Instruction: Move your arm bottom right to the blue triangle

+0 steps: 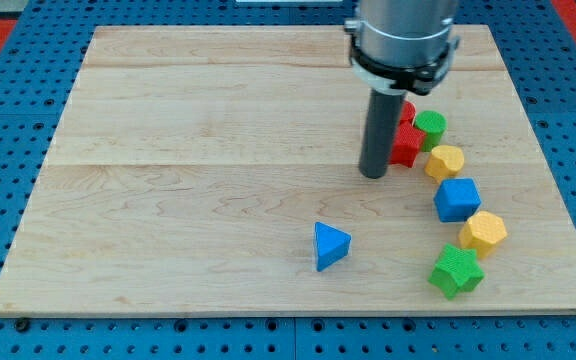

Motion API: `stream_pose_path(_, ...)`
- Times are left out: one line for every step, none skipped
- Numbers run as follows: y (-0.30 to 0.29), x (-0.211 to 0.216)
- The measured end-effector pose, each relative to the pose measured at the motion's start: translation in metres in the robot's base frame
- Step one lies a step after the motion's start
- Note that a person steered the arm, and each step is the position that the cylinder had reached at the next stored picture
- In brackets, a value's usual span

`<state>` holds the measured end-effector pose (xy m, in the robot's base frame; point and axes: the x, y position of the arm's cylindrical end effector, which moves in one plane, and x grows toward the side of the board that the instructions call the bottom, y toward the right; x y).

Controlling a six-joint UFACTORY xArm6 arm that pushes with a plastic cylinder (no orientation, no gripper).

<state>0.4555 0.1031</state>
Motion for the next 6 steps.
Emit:
stream_pose_path(0.011, -0.019)
stream_pose_path(0.033, -0.038)
stream_pose_path(0.035, -0.053)
stream_pose_path(0.034, -0.052)
stream_pose_path(0.006, -0.045)
stream_pose_path(-0.061, -0.044)
